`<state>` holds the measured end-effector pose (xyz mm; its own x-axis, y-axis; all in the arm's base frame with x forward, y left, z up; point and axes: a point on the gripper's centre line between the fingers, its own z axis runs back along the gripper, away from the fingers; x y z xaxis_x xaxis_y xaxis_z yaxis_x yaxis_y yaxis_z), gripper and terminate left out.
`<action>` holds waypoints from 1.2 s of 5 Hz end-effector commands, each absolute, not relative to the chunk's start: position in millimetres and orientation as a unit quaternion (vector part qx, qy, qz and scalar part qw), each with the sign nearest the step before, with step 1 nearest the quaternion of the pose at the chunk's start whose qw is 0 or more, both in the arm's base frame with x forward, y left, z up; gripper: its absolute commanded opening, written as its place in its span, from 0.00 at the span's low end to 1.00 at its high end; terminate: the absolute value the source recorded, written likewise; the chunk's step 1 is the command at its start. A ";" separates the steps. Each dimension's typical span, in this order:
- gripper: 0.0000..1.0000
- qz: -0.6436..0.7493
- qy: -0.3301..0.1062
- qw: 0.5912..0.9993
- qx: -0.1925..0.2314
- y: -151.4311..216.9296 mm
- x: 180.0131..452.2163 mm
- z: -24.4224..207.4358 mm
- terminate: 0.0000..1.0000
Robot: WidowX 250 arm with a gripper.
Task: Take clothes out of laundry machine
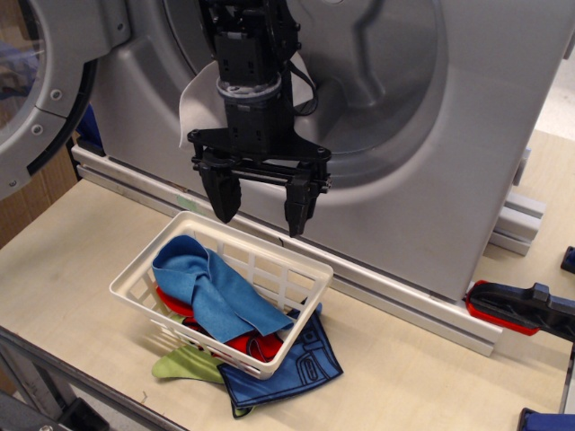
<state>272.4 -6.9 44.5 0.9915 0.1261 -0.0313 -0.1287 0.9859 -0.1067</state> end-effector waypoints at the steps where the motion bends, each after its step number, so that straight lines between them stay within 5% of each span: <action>1: 1.00 0.064 0.012 0.996 -0.054 -6.9 272.4 44.5 0.00; 4: 1.00 -0.005 -0.119 0.993 0.022 36.2 279.1 132.0 0.00; 6: 1.00 -0.053 -0.184 0.980 0.058 54.0 313.5 148.0 0.00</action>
<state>309.8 54.8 131.1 0.9433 -0.1216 0.3088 0.0876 0.9887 0.1220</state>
